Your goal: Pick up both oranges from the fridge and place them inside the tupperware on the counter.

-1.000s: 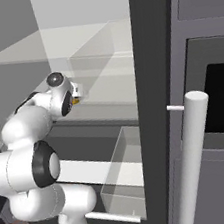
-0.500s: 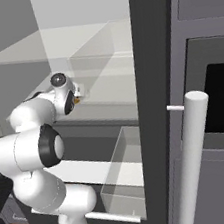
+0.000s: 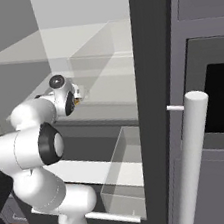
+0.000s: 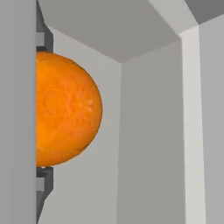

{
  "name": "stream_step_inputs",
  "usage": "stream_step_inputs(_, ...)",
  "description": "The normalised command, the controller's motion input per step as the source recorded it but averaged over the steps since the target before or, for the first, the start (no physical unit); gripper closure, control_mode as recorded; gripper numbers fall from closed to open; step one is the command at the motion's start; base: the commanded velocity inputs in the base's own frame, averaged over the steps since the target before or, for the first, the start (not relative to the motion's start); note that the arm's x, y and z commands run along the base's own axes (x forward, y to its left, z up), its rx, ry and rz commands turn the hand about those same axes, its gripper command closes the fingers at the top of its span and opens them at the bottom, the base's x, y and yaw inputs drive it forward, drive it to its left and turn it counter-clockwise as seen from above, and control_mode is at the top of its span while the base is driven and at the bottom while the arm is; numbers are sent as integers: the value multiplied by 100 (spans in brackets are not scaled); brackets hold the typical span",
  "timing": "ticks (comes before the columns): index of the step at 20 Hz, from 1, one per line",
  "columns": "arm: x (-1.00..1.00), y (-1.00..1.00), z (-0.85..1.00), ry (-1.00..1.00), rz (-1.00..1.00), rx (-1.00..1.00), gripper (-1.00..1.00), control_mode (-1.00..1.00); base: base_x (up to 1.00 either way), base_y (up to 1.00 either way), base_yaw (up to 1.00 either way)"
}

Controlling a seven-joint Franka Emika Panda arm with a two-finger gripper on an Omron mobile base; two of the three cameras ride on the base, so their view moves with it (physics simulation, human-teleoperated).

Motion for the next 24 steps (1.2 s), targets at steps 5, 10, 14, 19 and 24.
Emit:
stream_step_inputs(5,1,0,-39,2,-4,0,100,-100,0,0,0)
stream_step_inputs(10,-69,-17,-15,1,-8,0,100,-100,0,0,0)
stream_step_inputs(14,-100,-28,63,-5,0,0,100,-100,0,0,0)
stream_step_inputs(19,-100,-38,93,0,0,0,100,-100,0,0,0)
stream_step_inputs(24,-100,-28,84,3,0,0,100,-100,0,0,0)
